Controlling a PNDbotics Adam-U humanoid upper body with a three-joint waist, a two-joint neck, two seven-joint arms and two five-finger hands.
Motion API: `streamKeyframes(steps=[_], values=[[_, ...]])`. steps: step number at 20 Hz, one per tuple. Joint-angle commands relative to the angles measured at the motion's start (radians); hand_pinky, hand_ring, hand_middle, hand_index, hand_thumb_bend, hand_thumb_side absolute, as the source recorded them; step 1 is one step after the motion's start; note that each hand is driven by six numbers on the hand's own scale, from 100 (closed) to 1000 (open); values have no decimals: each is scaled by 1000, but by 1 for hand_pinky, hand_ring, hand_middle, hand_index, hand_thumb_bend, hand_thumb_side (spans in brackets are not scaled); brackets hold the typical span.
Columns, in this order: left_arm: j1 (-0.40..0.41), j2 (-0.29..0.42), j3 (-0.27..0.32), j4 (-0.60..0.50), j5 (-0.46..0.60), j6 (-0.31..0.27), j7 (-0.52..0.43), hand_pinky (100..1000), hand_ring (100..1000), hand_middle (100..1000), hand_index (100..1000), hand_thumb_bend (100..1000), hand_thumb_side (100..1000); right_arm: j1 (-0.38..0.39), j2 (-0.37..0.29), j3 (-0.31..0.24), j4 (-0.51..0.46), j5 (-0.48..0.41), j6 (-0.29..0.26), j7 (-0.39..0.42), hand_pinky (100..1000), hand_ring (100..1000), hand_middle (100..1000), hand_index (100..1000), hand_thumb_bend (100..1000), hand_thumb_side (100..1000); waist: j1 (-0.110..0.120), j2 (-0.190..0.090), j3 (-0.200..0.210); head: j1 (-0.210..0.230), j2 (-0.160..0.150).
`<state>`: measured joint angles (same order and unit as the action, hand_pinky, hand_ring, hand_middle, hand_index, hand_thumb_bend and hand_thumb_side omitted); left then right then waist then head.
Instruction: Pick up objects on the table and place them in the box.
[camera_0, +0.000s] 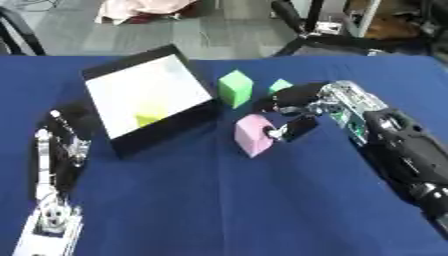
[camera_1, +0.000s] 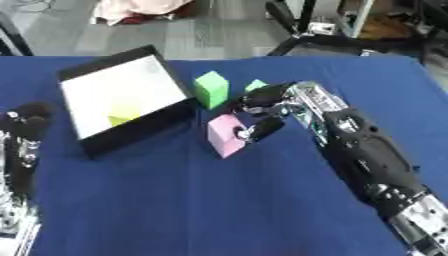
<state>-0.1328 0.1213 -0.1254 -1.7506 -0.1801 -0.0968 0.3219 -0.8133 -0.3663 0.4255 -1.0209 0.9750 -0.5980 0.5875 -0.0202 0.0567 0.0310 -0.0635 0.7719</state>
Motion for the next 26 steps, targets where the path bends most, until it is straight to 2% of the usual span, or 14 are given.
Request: streamKeyframes(steps=[1, 5, 6, 7, 9, 13, 20, 26], values=[[-13, 3, 0, -19, -1, -2, -1, 752, 711, 604, 692, 835, 775, -6, -25, 4, -40, -39, -140, 150, 973, 986, 994, 1000, 100, 921, 9, -1, 0, -2, -2], [-12, 4, 1, -18, -1, -2, 0, 752, 712, 604, 692, 835, 775, 6, -47, 2, -101, -100, -126, 124, 969, 985, 997, 1000, 100, 934, 7, -1, -2, 0, -2], [-12, 5, 1, -18, -1, -2, 0, 752, 712, 604, 692, 836, 775, 10, -52, 2, -119, -116, -121, 115, 965, 982, 995, 1000, 100, 975, 7, -1, -2, 1, -2], [-11, 5, 2, -18, -1, -2, 0, 752, 712, 604, 692, 836, 775, 15, -56, 2, -135, -132, -113, 106, 963, 980, 991, 1000, 100, 938, 7, -1, -3, 1, -2], [-11, 5, 2, -18, -1, -2, 1, 752, 712, 604, 692, 836, 775, 25, -59, 1, -162, -165, -93, 95, 955, 977, 991, 1000, 100, 945, 7, -1, -4, 1, -2], [-11, 5, 2, -19, -1, -1, 1, 752, 713, 604, 692, 836, 775, 34, -58, 7, -192, -228, -53, 97, 944, 977, 994, 1000, 100, 1000, 9, -2, -5, -3, -2], [-10, 6, 1, -19, -1, -1, -1, 752, 714, 604, 692, 836, 775, 25, -41, 49, -213, -330, -9, 182, 936, 1000, 1000, 1000, 100, 1000, 8, -3, -4, -8, -2], [-10, 6, 0, -19, 0, -2, -2, 752, 716, 605, 693, 836, 775, 23, -23, 80, -242, -385, 7, 267, 933, 1000, 1000, 1000, 100, 1000, 7, -3, -2, -10, -2]])
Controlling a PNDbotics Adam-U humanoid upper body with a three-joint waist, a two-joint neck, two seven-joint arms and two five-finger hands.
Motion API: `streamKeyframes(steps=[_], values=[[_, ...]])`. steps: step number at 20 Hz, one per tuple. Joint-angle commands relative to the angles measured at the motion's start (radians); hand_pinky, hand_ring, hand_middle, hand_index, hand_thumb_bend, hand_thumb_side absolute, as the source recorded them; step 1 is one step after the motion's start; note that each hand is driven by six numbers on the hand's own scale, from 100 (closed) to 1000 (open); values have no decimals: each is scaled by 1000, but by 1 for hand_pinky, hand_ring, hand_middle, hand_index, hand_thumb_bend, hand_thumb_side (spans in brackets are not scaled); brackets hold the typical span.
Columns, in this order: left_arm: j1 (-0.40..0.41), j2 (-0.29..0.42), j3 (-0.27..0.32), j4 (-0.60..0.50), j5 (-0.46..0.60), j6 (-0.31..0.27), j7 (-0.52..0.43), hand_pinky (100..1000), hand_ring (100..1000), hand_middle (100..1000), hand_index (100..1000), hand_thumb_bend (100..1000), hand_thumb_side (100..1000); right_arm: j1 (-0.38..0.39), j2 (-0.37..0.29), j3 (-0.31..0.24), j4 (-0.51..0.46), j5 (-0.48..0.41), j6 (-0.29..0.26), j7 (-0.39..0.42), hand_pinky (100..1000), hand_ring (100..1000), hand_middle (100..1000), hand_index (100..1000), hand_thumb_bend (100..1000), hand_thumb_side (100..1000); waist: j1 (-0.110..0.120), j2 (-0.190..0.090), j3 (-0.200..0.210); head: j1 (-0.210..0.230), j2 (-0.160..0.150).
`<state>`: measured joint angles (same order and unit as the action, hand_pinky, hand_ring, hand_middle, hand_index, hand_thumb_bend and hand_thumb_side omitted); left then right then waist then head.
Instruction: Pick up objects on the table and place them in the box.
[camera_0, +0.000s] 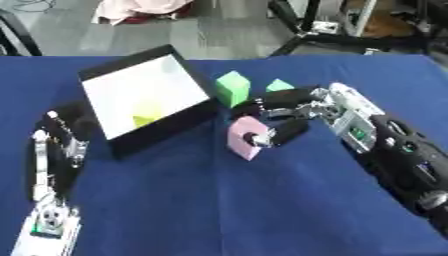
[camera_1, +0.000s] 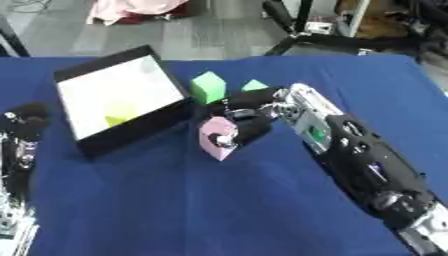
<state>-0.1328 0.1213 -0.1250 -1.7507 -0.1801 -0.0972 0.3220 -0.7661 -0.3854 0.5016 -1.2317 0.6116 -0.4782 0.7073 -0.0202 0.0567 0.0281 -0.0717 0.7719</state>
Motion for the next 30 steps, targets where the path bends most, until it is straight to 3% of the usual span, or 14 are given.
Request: streamKeyframes(steps=[1, 10, 21, 25, 28, 30], values=[[-10, 6, 0, -19, 0, -2, -2, 752, 716, 605, 693, 836, 776, -24, 0, 8, -33, -23, -111, 158, 933, 1000, 1000, 1000, 100, 1000, 6, -3, 1, -2, -2], [-10, 5, 0, -19, 0, -3, -2, 752, 718, 605, 693, 835, 776, -27, 24, -8, -11, 90, -111, 168, 951, 1000, 1000, 1000, 100, 1000, 7, -3, 1, -4, -2], [-10, 3, -1, -18, 1, -3, -3, 751, 720, 605, 693, 835, 776, -9, 82, -49, 157, 254, -127, 72, 943, 1000, 1000, 1000, 100, 1000, 10, -1, 1, -8, -2], [-9, 3, -1, -18, 1, -3, -3, 751, 721, 605, 693, 835, 776, -8, 90, -55, 171, 306, -148, 33, 907, 974, 1000, 1000, 100, 1000, 9, -2, 0, -9, -2], [-9, 3, -1, -18, 1, -3, -4, 751, 721, 605, 693, 834, 776, -2, 85, -60, 161, 335, -157, -12, 840, 858, 1000, 1000, 100, 822, 9, -2, 0, -8, -2], [-10, 3, 0, -18, 1, -3, -3, 751, 722, 605, 693, 833, 776, 3, 80, -60, 155, 351, -160, -45, 766, 757, 975, 1000, 100, 607, 9, -2, -1, -9, -2]])
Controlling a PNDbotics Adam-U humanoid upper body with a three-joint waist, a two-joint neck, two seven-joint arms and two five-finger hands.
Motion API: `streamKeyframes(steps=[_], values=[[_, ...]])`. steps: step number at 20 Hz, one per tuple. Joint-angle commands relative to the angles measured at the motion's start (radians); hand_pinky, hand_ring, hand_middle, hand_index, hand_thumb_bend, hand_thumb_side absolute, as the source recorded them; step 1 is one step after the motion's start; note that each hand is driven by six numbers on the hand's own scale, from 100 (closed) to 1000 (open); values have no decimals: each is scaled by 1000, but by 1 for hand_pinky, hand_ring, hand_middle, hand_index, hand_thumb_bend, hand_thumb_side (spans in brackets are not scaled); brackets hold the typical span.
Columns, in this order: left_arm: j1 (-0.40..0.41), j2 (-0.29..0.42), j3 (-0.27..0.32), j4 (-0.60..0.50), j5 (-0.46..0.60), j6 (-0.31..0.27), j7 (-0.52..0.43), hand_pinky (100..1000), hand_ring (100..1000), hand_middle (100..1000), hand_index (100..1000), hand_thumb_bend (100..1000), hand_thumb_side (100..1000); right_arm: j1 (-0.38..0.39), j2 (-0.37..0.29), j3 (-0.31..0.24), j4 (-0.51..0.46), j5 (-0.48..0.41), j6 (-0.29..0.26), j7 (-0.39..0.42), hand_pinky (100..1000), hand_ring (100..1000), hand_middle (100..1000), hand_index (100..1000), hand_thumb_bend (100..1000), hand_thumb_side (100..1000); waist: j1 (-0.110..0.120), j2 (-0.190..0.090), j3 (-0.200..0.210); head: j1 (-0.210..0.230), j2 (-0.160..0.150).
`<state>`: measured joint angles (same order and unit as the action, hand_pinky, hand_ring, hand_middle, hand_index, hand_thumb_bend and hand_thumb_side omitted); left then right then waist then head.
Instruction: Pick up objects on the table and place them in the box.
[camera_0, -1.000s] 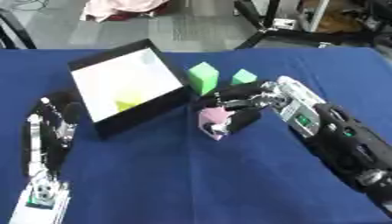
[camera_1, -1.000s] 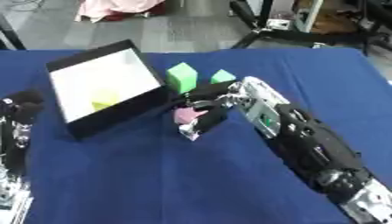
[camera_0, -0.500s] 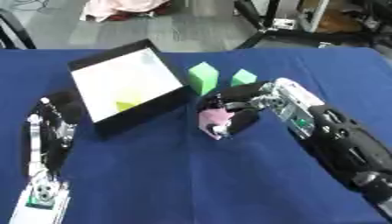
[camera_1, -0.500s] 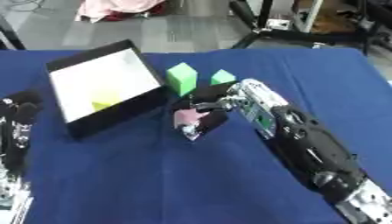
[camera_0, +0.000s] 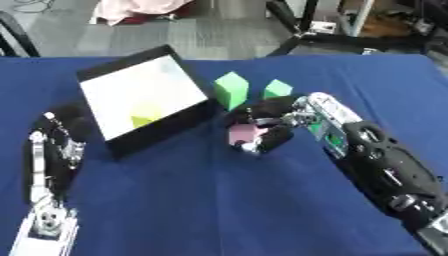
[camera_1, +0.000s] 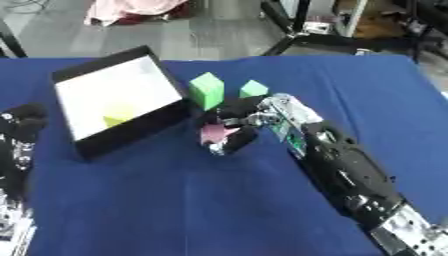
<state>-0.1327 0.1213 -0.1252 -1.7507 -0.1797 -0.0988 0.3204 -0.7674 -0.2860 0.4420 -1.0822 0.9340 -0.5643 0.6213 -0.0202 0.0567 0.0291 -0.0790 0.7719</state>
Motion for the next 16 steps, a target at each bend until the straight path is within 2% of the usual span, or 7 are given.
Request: streamKeyframes(steps=[1, 2, 4, 8, 10, 13, 16], values=[[-10, 3, 0, -17, 0, -1, -1, 751, 722, 605, 694, 833, 776, 6, -22, 0, 1, 37, -75, 24, 724, 698, 948, 992, 100, 485, 9, -2, -2, -1, -2], [-9, 3, 0, -17, 0, -1, -1, 751, 722, 605, 694, 833, 776, 8, -25, -2, -6, 44, -74, 7, 704, 666, 930, 983, 100, 433, 9, -2, -2, -1, -2], [-9, 4, 0, -17, 0, -1, -1, 751, 722, 605, 694, 833, 776, 11, -33, -7, -28, 56, -66, -29, 616, 558, 843, 940, 100, 423, 9, -2, -3, 0, -2], [-8, 4, 2, -18, 0, -1, 1, 750, 723, 605, 694, 832, 776, 10, -53, -40, -104, 38, -25, -95, 457, 407, 663, 812, 100, 382, 8, -4, -6, 3, -2], [-8, 4, 2, -18, 0, -1, 1, 750, 723, 605, 694, 832, 776, -1, -71, -61, -160, 6, -1, -130, 435, 390, 633, 790, 100, 353, 8, -5, -7, 5, -2], [-7, 5, 3, -18, 1, -1, 3, 750, 723, 605, 693, 832, 776, -29, -101, -80, -240, -44, 31, -181, 426, 384, 635, 788, 100, 305, 7, -7, -8, 7, -2], [-5, 6, 1, -18, 3, -2, 3, 750, 722, 604, 693, 831, 776, -78, -116, -88, -270, -91, 72, -229, 423, 382, 639, 791, 100, 284, 7, -9, -7, 6, -2]])
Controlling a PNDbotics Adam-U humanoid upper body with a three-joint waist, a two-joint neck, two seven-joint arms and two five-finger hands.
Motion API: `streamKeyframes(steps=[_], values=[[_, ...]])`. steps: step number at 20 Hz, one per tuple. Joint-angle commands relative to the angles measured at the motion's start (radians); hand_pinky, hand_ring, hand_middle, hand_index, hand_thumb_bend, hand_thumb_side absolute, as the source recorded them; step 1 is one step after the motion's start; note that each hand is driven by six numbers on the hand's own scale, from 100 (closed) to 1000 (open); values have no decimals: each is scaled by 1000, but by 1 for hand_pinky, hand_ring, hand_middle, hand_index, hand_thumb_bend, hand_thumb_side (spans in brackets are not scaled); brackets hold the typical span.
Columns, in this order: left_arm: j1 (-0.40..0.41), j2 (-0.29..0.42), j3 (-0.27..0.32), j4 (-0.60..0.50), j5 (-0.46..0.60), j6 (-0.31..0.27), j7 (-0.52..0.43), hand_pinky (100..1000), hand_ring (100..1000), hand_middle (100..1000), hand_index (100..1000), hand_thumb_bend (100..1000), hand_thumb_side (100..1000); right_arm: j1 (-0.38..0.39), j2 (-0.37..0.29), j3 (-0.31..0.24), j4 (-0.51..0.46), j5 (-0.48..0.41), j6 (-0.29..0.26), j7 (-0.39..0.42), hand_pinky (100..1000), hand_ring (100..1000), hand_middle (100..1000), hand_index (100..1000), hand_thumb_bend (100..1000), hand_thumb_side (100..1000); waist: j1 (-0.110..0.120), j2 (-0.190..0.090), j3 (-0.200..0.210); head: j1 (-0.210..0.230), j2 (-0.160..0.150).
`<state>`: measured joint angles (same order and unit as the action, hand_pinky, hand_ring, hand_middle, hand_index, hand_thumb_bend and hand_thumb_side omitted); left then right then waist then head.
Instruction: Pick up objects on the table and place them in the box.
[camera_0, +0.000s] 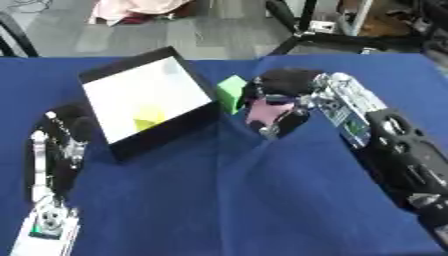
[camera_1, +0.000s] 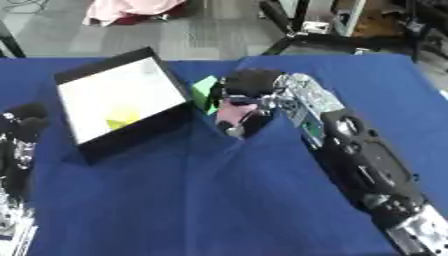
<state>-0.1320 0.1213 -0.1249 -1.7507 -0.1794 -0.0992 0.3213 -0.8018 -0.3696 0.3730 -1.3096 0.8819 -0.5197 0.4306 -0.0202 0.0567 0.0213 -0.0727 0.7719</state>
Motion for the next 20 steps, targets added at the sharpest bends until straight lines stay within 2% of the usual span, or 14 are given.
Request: streamKeyframes(steps=[1, 4, 8, 15, 19, 20], values=[[-6, 5, 1, -18, 3, -2, 2, 750, 722, 604, 693, 831, 776, -63, -28, -21, -32, -53, 41, -53, 418, 378, 639, 790, 100, 273, 7, -9, 2, -2, -2], [-9, 2, -3, -20, 4, -3, -1, 749, 723, 604, 693, 831, 776, -117, 17, -36, 34, -70, 77, -81, 407, 370, 638, 787, 100, 235, 10, -8, 14, -13, -2], [-24, -7, -12, -28, 8, -6, -9, 750, 723, 604, 694, 829, 777, -178, 103, -61, 131, -40, 97, -108, 402, 367, 641, 787, 100, 209, 17, 2, 44, -42, -2], [-82, -43, -43, -39, 17, -13, -39, 751, 723, 605, 695, 824, 780, -223, 232, -139, 312, 69, 135, -172, 413, 378, 671, 799, 100, 161, 30, 28, 145, -132, -2], [-101, -55, -56, -42, 23, -14, -53, 750, 723, 604, 695, 825, 780, -234, 292, -195, 384, 140, 124, -242, 473, 425, 738, 856, 100, 117, 33, 38, 178, -162, -2], [-102, -57, -58, -42, 24, -14, -55, 750, 723, 604, 695, 825, 780, -234, 301, -201, 387, 160, 121, -261, 526, 475, 781, 893, 100, 107, 33, 40, 182, -165, -2]])
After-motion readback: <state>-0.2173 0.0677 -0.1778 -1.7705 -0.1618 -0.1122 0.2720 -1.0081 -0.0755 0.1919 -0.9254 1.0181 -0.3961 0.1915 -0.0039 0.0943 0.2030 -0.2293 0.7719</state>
